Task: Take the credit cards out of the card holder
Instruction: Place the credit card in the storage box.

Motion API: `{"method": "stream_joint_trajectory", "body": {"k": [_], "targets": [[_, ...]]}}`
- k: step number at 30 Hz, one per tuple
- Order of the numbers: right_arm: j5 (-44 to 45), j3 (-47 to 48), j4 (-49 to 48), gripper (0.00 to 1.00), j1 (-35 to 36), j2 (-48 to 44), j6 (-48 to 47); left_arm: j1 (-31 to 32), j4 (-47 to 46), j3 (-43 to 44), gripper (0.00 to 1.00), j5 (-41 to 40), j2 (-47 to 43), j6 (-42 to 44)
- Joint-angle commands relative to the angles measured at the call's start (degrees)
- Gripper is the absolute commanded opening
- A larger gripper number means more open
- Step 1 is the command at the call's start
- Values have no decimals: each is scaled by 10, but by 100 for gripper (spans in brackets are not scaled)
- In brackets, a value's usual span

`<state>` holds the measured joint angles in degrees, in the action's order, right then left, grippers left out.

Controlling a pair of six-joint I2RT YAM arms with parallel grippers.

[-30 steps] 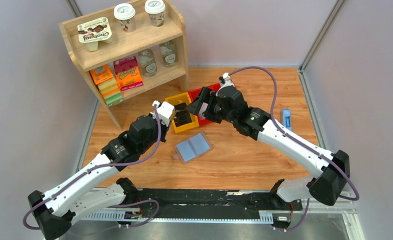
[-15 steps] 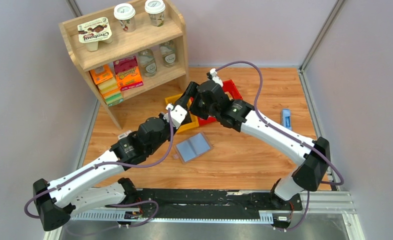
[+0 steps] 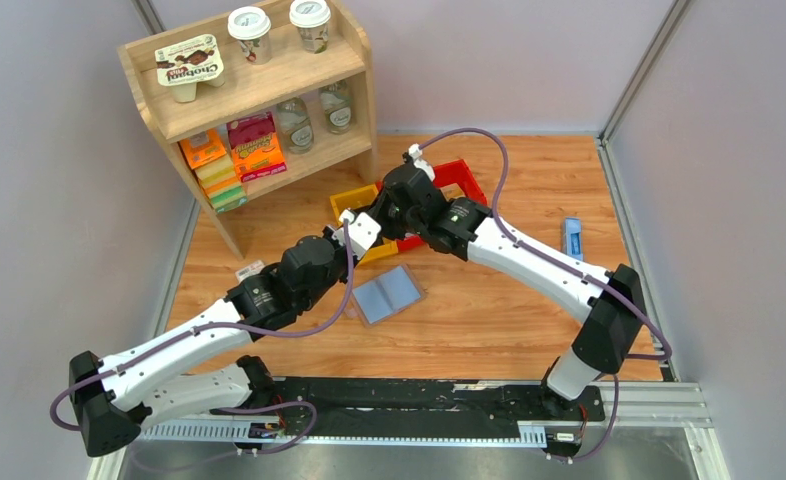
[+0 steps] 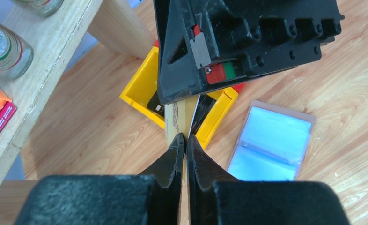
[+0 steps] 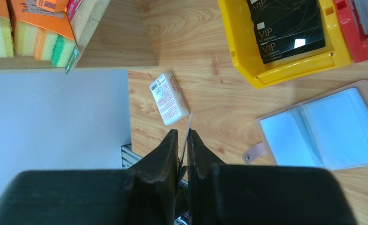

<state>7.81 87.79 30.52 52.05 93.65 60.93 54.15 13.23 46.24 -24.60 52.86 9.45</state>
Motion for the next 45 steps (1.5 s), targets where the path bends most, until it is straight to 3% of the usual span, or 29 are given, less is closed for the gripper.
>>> {"method": "stream_joint_trajectory", "body": {"k": [1,7,11,15,21,24,29,45], "targets": [[-1,-27,-40,7,-10,-35,-5,3,-30,19,12,-9,-9,0],[-44,-108,-107,0,-48,-74,-25,3,-16,21,43,-13,-31,-22],[-68,-154,-147,0,-89,-101,-64,2,10,24,58,-16,-55,-37],[-125,-190,-167,0,-151,-123,-139,-26,40,18,64,-13,-95,-62],[-156,-221,-193,0,-269,-140,-281,-125,81,-23,75,0,-155,-170],[-164,-213,-197,1,-309,-116,-341,-199,112,-30,78,21,-171,-216],[-176,-179,-206,1,-346,-52,-423,-266,156,-50,80,33,-168,-271],[-228,-119,-291,3,-355,136,-397,-278,162,-50,83,51,-125,-284]]}}
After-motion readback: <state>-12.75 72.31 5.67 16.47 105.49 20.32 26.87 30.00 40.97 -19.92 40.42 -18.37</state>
